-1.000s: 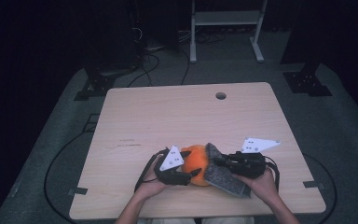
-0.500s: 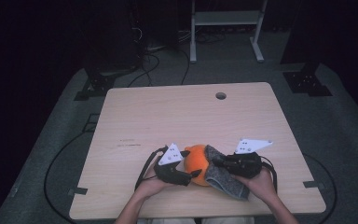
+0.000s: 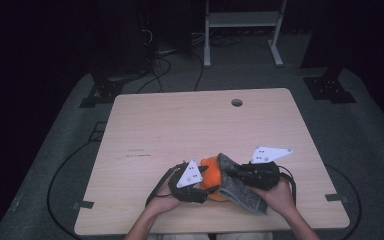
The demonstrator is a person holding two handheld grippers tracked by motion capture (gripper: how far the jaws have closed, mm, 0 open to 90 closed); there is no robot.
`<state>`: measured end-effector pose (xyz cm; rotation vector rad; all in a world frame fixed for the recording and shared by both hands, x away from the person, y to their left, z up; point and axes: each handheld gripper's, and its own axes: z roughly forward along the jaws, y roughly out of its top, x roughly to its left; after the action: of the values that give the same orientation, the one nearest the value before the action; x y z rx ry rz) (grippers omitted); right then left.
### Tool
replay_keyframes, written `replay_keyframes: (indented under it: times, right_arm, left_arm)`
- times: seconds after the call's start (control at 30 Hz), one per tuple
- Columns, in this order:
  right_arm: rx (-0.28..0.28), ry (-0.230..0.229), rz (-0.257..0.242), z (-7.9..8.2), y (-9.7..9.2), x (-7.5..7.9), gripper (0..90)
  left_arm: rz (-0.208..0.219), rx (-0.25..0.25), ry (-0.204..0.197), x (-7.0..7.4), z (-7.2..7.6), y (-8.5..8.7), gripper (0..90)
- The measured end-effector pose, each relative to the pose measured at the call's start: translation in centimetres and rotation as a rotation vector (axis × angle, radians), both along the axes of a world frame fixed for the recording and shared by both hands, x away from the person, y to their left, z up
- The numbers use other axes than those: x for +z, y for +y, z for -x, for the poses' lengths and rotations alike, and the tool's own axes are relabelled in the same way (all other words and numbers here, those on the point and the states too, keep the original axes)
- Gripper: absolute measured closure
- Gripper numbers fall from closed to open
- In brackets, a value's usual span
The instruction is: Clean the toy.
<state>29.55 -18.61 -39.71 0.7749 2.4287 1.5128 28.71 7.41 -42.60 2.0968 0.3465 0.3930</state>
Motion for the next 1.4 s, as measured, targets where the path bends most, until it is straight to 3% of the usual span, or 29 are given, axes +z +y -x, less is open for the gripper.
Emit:
replay_keyframes:
  times: [0.07,0.13,0.2,0.27,0.37,0.47,0.6,0.7,0.8,0.87,0.93,0.97,1.0,1.03,1.07,1.1,1.2,1.3,1.33,1.4]
  right_arm:
    - [-0.012,0.024,-0.003,-0.3,-0.4,-0.7,80.5]
    - [-0.002,0.019,-0.003,-0.2,0.3,-1.3,80.6]
    - [0.029,0.008,-0.005,0.1,1.0,-1.3,80.5]
    - [0.027,-0.001,0.004,0.3,1.1,-1.3,80.5]
    - [0.023,0.010,0.006,0.2,0.9,-1.6,80.5]
    - [-0.006,0.053,0.019,-0.3,-0.2,-2.6,80.5]
    - [-0.025,0.060,0.013,-0.4,-0.4,-2.4,80.4]
    - [-0.008,0.029,-0.010,-0.3,0.2,-1.7,80.4]
    - [0.016,0.038,0.017,-0.3,0.7,-2.3,80.5]
    - [0.032,0.049,0.012,-0.2,0.6,-2.5,80.5]
    - [0.051,0.056,0.018,0.0,0.6,-2.5,80.4]
    - [0.051,0.051,0.027,0.2,0.6,-2.5,80.4]
    - [0.048,0.050,0.028,0.2,0.5,-2.6,80.4]
    - [0.039,0.053,0.027,0.2,0.4,-2.6,80.4]
    - [0.037,0.059,0.021,0.1,0.3,-2.6,80.4]
    - [0.037,0.059,0.021,0.1,0.3,-2.6,80.4]
    - [0.022,0.058,0.002,0.0,-0.2,-2.3,80.4]
    - [-0.001,0.037,-0.029,0.0,-1.0,-1.7,80.4]
    - [-0.010,0.027,-0.063,-0.2,-1.3,-1.4,80.4]
    - [-0.015,0.022,-0.069,-0.2,-1.2,-1.4,80.4]
  left_arm:
    - [0.012,-0.006,0.036,0.1,-0.4,0.5,32.3]
    - [0.055,0.002,0.065,0.5,-0.7,0.8,18.4]
    - [0.113,0.021,0.076,0.8,-0.9,0.9,19.1]
    - [0.064,0.025,0.056,0.5,-1.0,0.9,20.7]
    - [0.036,0.040,0.070,0.0,-1.2,1.4,25.6]
    - [0.018,0.038,0.122,-0.5,-1.7,2.3,28.1]
    - [-0.015,0.035,0.143,-0.6,-2.0,2.9,29.4]
    - [-0.017,0.028,0.152,-0.6,-2.1,3.2,29.2]
    - [0.037,0.015,0.170,-0.2,-2.2,3.3,20.9]
    - [0.067,0.032,0.186,0.1,-2.4,3.0,13.8]
    - [0.027,0.052,0.195,-0.1,-2.6,2.3,8.5]
    - [0.022,0.064,0.223,-0.4,-2.8,1.9,7.7]
    - [0.022,0.064,0.223,-0.4,-2.8,1.9,12.6]
    - [0.027,0.061,0.216,-0.5,-2.7,1.9,20.7]
    - [0.029,0.047,0.160,-0.4,-2.1,1.9,29.0]
    - [0.029,0.047,0.160,-0.4,-2.1,1.9,34.9]
    - [0.075,0.053,0.064,0.0,-1.6,1.6,39.9]
    - [0.072,0.063,-0.095,0.0,-1.2,0.8,40.3]
    - [0.083,0.052,-0.103,-0.2,-1.2,0.4,39.8]
    - [0.086,0.038,-0.096,-0.3,-1.2,0.3,38.4]
